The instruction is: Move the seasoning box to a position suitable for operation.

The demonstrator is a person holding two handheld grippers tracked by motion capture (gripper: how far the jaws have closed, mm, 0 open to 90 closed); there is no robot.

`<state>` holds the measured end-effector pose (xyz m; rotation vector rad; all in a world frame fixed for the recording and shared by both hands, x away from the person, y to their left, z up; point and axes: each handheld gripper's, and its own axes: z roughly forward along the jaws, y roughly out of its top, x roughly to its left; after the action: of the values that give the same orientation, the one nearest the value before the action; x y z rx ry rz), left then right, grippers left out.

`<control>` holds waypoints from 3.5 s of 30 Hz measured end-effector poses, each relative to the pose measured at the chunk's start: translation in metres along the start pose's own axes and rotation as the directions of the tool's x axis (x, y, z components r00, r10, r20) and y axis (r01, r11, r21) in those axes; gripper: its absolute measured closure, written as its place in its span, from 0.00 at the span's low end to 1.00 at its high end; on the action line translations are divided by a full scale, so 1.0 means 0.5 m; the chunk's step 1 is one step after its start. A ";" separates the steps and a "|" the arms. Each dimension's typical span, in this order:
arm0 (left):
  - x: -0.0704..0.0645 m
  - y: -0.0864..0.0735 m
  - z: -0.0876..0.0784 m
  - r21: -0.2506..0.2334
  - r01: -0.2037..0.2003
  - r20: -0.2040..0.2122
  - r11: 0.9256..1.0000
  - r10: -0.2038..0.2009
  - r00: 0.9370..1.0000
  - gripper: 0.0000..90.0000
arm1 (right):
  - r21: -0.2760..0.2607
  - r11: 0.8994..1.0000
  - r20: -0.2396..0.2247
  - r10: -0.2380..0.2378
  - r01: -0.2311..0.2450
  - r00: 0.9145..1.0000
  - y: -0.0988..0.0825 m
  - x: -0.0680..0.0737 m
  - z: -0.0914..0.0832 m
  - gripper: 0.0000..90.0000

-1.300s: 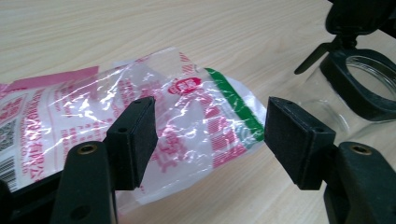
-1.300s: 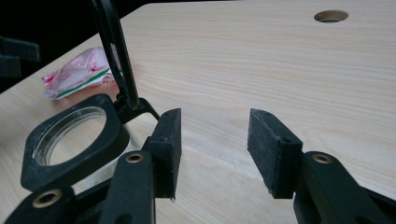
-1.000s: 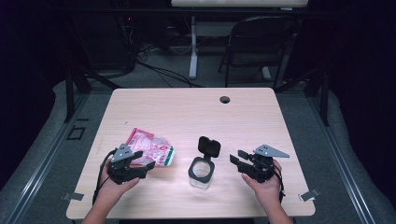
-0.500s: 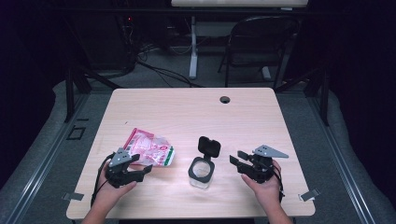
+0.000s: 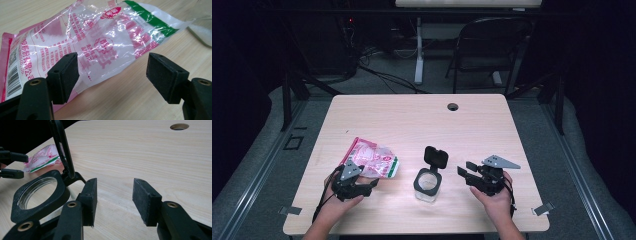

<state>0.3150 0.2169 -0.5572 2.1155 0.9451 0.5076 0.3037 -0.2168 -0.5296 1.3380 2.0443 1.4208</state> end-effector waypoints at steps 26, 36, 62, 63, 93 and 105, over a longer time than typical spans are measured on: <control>-0.006 0.019 0.061 0.069 -0.101 -0.101 0.992 0.108 0.989 0.51 | -0.031 0.998 0.024 0.050 -0.049 0.998 -0.018 -0.017 -0.036 0.61; 0.014 0.022 0.075 0.046 -0.024 -0.092 0.999 0.028 0.995 0.57 | -0.042 0.998 0.045 0.052 -0.050 0.998 -0.026 -0.018 -0.054 0.61; 0.040 0.037 0.091 0.011 0.095 -0.099 0.995 -0.093 0.991 0.84 | -0.052 0.995 0.082 0.092 -0.088 0.992 -0.042 -0.030 -0.082 0.61; 0.040 0.037 0.092 0.010 0.097 -0.100 0.995 -0.095 0.990 0.85 | -0.051 0.995 0.081 0.093 -0.089 0.992 -0.042 -0.031 -0.082 0.61; 0.068 0.034 0.026 -0.070 0.151 -0.101 0.986 -0.158 0.982 1.00 | -0.005 1.000 0.075 0.022 -0.022 0.997 -0.033 -0.026 -0.061 0.63; 0.086 0.036 -0.005 -0.117 0.189 -0.098 0.975 -0.201 0.975 1.00 | 0.009 0.999 0.083 0.031 -0.032 0.996 -0.036 -0.032 -0.058 0.62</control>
<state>0.3498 0.2427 -0.5397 1.8906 1.1490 0.5649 0.2828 -0.2476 -0.5358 1.4145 1.9883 1.3462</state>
